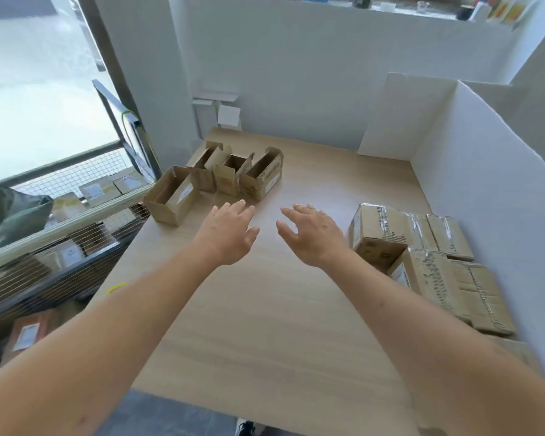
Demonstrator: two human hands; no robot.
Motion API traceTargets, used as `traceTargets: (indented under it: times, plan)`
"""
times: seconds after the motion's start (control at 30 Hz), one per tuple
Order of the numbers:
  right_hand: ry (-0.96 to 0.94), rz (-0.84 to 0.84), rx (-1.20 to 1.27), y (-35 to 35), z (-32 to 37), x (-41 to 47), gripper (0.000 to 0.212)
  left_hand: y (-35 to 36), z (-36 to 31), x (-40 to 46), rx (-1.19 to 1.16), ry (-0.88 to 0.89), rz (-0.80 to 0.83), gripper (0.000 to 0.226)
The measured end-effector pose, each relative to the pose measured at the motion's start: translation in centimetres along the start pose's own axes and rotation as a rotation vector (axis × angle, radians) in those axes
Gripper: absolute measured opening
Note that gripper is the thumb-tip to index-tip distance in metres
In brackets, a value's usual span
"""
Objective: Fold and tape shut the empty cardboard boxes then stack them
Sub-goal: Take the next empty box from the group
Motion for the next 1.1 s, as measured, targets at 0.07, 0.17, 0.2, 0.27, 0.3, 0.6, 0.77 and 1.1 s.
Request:
traceTargets:
  times: [0.07,0.17,0.2,0.27,0.3,0.6,0.77,1.1]
  plan:
    - [-0.019,-0.005,0.013,-0.3,2.2,-0.7,0.057,-0.6,1.5,-2.2,0.017,-0.024,-0.001,0.058]
    - [-0.049,-0.022,0.032,-0.6,6.0,-0.9,0.055,-2.0,4.5,-4.3,0.015,-0.068,-0.03,0.058]
    - [-0.062,-0.026,0.034,-0.5,7.2,-0.7,0.054,-2.5,5.5,-4.8,0.004,-0.082,-0.04,0.058]
    - [-0.081,-0.019,0.031,-0.1,9.8,0.0,0.055,-3.2,7.8,-5.6,-0.018,-0.092,-0.056,0.058]
    - [-0.087,-0.011,0.024,0.3,11.1,0.5,0.056,-3.5,9.1,-5.9,-0.025,-0.093,-0.062,0.058]
    - [-0.062,0.01,0.002,4.1,25.5,7.9,0.057,-5.9,24.2,-6.2,-0.024,-0.059,-0.052,0.052]
    - [-0.037,0.044,-0.009,6.9,31.8,11.6,0.055,-6.7,32.2,-4.7,-0.036,0.001,-0.021,0.053]
    - [0.044,0.141,0.023,13.3,34.6,21.4,0.052,-5.1,41.4,2.7,-0.045,-0.019,0.022,0.05]
Point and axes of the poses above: each hand's wrist, its own x-axis towards the middle knuckle, its own y-axis out of the palm, z = x × y, the point moved 4 cm from there along x, towards the middle knuckle, and after that the axes turned 10 degrees about -x, right-handed, at the moved point
